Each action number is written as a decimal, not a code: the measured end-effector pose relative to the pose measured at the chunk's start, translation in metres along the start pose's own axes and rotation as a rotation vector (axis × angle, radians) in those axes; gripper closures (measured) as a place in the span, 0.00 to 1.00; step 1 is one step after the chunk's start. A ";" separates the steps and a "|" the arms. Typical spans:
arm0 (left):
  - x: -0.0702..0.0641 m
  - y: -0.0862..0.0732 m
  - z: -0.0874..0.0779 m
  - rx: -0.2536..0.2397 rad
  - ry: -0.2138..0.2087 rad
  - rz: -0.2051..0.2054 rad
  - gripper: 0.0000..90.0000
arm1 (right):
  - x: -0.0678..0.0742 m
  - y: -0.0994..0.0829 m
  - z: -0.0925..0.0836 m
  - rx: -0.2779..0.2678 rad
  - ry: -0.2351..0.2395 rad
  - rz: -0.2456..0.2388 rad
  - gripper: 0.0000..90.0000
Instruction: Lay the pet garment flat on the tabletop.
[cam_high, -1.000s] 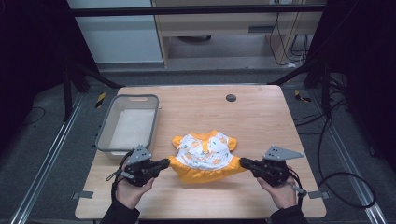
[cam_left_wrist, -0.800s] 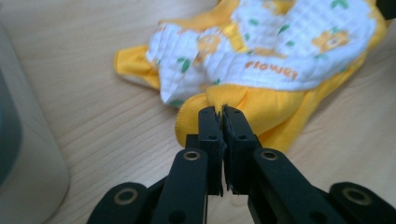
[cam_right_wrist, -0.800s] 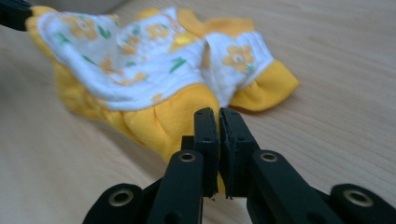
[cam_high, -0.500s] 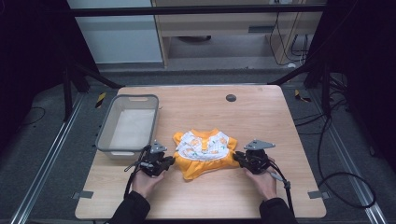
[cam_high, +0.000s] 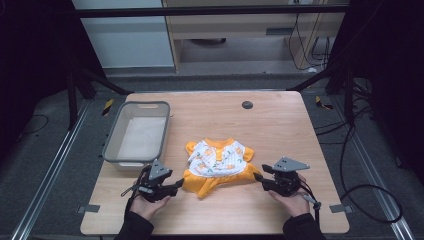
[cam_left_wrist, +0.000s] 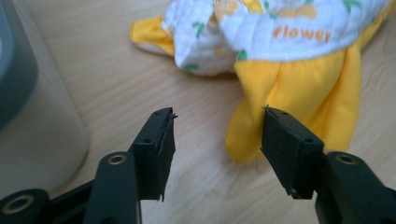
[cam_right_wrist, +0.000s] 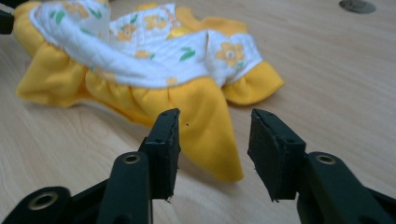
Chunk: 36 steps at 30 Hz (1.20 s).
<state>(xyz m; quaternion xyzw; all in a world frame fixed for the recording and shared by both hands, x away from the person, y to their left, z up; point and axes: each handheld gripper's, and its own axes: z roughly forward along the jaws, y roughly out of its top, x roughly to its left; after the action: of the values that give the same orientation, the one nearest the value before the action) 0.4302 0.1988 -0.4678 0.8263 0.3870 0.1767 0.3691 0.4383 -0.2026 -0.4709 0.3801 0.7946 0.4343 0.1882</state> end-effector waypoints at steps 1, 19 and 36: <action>-0.001 -0.002 0.000 0.006 -0.001 -0.002 0.47 | 0.000 -0.003 0.000 0.010 0.003 -0.002 0.54; -0.016 -0.001 0.019 0.071 -0.120 0.024 0.87 | -0.004 -0.012 0.026 0.119 -0.017 0.017 0.89; -0.018 0.001 -0.031 0.007 -0.227 -0.040 0.96 | 0.016 0.004 -0.041 -0.007 0.188 0.076 0.93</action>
<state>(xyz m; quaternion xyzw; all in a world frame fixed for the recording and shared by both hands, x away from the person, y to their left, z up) 0.4011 0.1996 -0.4464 0.8344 0.3598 0.0730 0.4111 0.4041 -0.2119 -0.4443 0.3669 0.7923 0.4776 0.0973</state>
